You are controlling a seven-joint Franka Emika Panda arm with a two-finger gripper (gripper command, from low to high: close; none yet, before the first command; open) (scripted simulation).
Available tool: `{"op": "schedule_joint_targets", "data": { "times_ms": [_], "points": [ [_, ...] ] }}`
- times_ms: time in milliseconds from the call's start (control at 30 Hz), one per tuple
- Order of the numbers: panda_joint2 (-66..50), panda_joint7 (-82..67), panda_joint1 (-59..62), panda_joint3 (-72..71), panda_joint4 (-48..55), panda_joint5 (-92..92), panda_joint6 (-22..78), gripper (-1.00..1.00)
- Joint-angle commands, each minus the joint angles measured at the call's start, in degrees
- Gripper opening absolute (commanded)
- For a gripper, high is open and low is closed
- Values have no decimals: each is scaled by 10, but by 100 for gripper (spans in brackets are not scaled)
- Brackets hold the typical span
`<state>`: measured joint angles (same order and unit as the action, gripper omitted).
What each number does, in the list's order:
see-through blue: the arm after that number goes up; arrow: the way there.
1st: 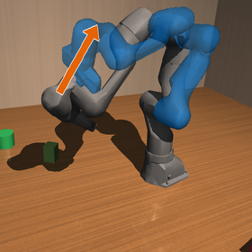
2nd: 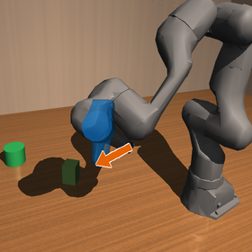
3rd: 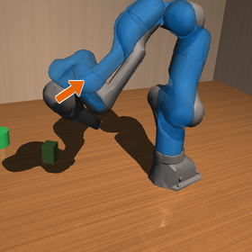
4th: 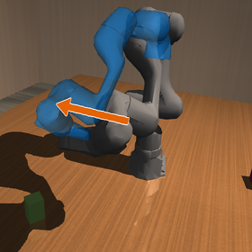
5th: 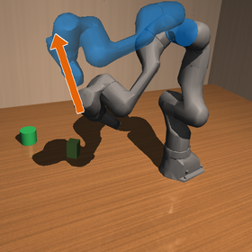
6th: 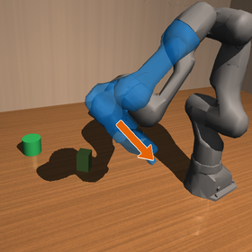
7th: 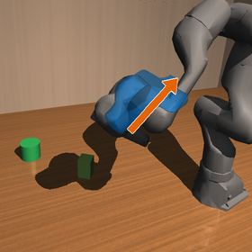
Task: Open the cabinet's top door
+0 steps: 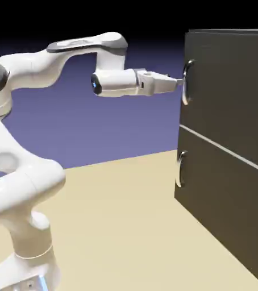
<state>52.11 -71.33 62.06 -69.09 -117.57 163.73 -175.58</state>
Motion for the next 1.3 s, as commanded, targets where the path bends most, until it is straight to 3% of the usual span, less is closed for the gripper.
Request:
{"op": "schedule_joint_targets", "data": {
  "times_ms": [0,233,267,833,1267],
  "points": [
    [2,-15,8,-9,6,21,0,0],
    [-19,-13,116,-77,88,22,5,0],
    [-19,-13,116,-77,88,22,5,-100],
    [-34,-3,-216,163,-174,-111,145,-100],
    [83,100,-470,419,-387,-359,258,-100]
  ]
}}
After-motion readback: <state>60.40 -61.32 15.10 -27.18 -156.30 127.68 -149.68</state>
